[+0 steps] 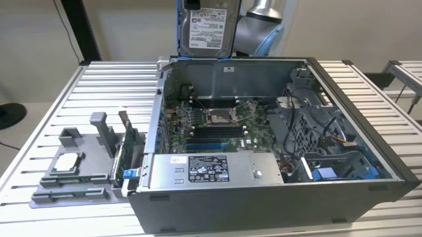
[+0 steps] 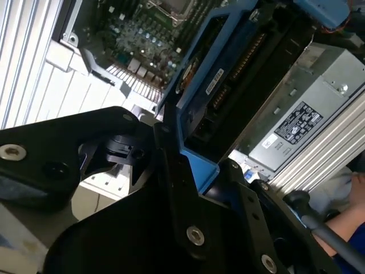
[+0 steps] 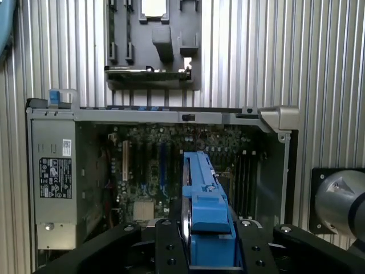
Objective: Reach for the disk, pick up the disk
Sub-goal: 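Pick up the disk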
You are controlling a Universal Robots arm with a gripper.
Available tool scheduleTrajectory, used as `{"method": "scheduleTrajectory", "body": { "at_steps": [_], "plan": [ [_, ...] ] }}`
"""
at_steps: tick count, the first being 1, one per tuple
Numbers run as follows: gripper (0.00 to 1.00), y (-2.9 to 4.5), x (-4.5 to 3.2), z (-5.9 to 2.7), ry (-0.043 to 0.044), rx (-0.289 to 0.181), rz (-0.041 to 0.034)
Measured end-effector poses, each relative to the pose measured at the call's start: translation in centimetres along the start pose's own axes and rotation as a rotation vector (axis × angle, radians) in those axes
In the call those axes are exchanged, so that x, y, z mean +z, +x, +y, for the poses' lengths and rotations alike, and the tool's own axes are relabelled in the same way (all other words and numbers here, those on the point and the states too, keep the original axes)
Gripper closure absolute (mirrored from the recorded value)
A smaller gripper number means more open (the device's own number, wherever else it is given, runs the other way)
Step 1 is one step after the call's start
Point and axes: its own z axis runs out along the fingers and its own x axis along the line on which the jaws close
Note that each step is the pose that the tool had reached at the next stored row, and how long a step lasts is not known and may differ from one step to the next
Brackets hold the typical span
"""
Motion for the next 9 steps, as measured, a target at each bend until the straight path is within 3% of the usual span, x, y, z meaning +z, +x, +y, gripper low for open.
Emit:
{"method": "scheduleTrajectory", "body": {
  "at_steps": [9],
  "plan": [
    [1.00, -0.03, 0.02, -3.92, -0.0056, 0.000, 0.0001]
  ]
}}
